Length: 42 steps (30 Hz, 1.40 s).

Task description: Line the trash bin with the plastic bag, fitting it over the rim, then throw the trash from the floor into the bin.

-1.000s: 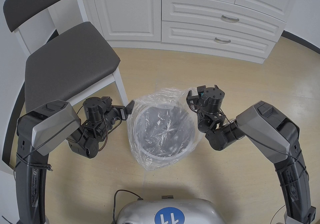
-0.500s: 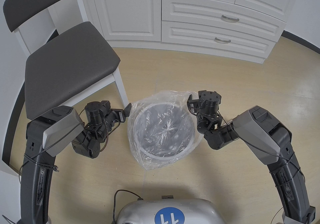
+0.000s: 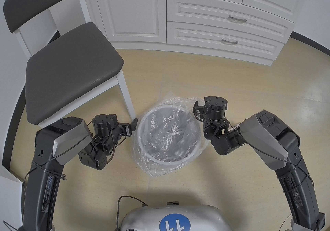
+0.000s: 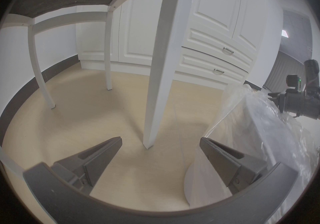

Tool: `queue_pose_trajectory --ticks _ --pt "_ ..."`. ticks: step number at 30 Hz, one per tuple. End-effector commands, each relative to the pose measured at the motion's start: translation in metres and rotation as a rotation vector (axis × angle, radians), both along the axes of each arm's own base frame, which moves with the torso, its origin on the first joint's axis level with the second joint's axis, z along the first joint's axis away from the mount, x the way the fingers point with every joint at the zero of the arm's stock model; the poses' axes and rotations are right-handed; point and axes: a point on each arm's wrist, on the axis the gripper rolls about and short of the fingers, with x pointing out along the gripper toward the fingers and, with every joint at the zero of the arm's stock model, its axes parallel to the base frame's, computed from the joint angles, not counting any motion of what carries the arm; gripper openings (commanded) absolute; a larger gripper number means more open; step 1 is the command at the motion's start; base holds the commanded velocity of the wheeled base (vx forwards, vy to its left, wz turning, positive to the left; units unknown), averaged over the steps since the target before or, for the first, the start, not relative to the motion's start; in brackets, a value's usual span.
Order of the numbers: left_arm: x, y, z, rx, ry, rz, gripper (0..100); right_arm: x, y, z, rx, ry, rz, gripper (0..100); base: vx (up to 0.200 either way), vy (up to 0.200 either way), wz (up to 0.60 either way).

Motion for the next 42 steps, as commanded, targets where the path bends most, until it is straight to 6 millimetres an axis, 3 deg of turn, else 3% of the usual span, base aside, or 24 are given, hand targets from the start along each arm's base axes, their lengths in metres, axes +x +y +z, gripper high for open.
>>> queue_pose_trajectory --ticks 1,6,7,12,19,23,25,26,30,33,36,42 --pt "-0.007 0.002 -0.009 0.012 0.042 -0.002 100 0.000 -0.001 0.000 -0.001 0.001 -0.002 100 0.000 0.000 0.00" --pt "-0.012 0.004 -0.006 0.014 0.047 0.003 100 -0.002 0.000 0.014 0.010 -0.023 0.003 100 0.000 0.000 0.00" --pt "-0.014 0.007 0.005 0.012 0.041 0.007 100 -0.006 0.002 0.029 0.019 -0.039 0.009 100 0.000 0.000 0.00" --pt "-0.028 0.019 0.036 0.016 0.029 0.023 100 -0.029 0.004 0.055 -0.017 0.032 0.032 100 0.000 0.000 0.00" --pt "-0.061 0.027 0.058 0.037 0.063 0.005 100 -0.056 0.004 0.074 -0.073 0.140 0.060 100 0.000 0.000 0.00" --pt "-0.084 0.026 0.053 0.041 0.132 -0.065 100 -0.067 -0.002 0.081 -0.098 0.192 0.075 100 0.000 0.000 0.00" --pt "-0.085 0.026 0.052 0.041 0.135 -0.066 100 -0.068 -0.002 0.081 -0.100 0.195 0.075 100 0.000 0.000 0.00" --pt "-0.095 0.025 0.048 0.039 0.173 -0.118 100 -0.077 -0.009 0.085 -0.116 0.233 0.090 100 0.000 0.000 0.00" --pt "-0.105 0.026 0.039 0.033 0.224 -0.179 100 -0.089 -0.022 0.085 -0.128 0.269 0.099 100 0.000 0.000 0.00" --pt "-0.105 0.025 0.035 0.027 0.239 -0.199 100 -0.093 -0.028 0.084 -0.131 0.279 0.096 100 0.000 0.000 0.00" --pt "-0.101 0.024 0.020 0.029 0.271 -0.211 100 -0.099 -0.043 0.082 -0.131 0.303 0.077 100 0.000 0.000 0.00" --pt "-0.091 0.022 -0.001 0.028 0.294 -0.210 100 -0.098 -0.053 0.079 -0.084 0.305 0.065 100 0.000 0.000 0.00"
